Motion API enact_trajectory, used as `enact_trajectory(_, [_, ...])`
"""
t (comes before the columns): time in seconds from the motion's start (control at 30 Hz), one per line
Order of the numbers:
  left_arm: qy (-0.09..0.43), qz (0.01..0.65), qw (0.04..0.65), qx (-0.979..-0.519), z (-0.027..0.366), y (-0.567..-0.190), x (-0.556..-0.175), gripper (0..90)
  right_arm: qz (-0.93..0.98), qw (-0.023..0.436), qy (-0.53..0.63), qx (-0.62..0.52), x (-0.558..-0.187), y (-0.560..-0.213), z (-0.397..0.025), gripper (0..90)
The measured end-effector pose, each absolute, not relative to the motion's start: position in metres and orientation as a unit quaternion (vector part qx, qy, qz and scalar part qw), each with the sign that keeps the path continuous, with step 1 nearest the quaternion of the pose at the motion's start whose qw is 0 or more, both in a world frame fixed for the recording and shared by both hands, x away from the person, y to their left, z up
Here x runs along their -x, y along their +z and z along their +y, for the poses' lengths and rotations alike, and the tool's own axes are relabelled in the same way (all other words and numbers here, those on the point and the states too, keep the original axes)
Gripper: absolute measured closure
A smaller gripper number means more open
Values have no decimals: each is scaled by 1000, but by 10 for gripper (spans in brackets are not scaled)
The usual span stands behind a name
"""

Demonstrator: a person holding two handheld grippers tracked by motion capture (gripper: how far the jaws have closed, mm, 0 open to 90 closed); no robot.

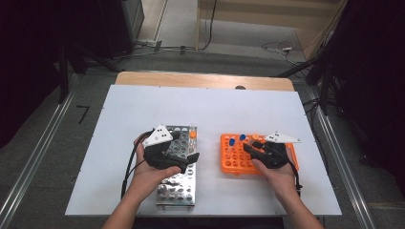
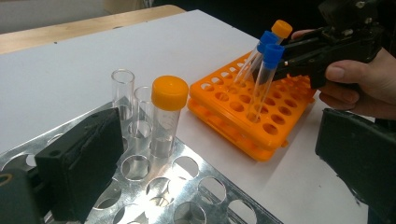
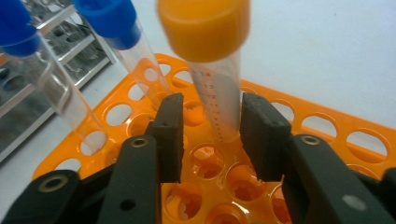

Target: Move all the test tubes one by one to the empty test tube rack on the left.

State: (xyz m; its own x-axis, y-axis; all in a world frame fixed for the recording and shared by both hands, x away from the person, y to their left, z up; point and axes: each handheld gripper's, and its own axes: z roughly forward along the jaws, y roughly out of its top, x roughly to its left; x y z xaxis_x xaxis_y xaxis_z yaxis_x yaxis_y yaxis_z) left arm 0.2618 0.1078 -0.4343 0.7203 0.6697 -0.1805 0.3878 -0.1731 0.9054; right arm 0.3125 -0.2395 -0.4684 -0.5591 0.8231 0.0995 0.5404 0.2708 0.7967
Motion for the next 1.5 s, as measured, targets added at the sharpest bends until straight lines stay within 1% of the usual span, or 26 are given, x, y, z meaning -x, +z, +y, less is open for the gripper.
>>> enact_trajectory(0.1, [131,351,539,-754,109,-434,-262,13,783,181,400,-441,-314,-468,-237,640])
enact_trajectory(0.2, [133,352,537,-755,109,-434,-262,13,781,183,396,-448,-316,-467,-236,687])
enact_trajectory(0.37, [133,350,537,-756,107,-434,-262,13,779,201,392,-446,-316,-469,-232,723])
enact_trajectory(0.47, [133,349,538,-756,106,-435,-262,16,780,208,392,-441,-315,-470,-232,728])
enact_trajectory(0.67, [131,343,537,-760,102,-435,-261,16,771,206,414,-437,-313,-471,-239,730])
enact_trajectory(0.8, [132,344,539,-758,102,-434,-260,17,759,213,447,-423,-308,-464,-247,729])
enact_trajectory(0.93, [133,343,539,-758,103,-433,-260,20,755,205,470,-408,-302,-456,-255,729])
enact_trajectory(1.23, [130,338,542,-759,100,-432,-259,32,772,206,467,-379,-287,-446,-256,728])
enact_trajectory(1.5, [131,337,542,-758,101,-432,-259,32,786,171,488,-339,-276,-440,-248,730])
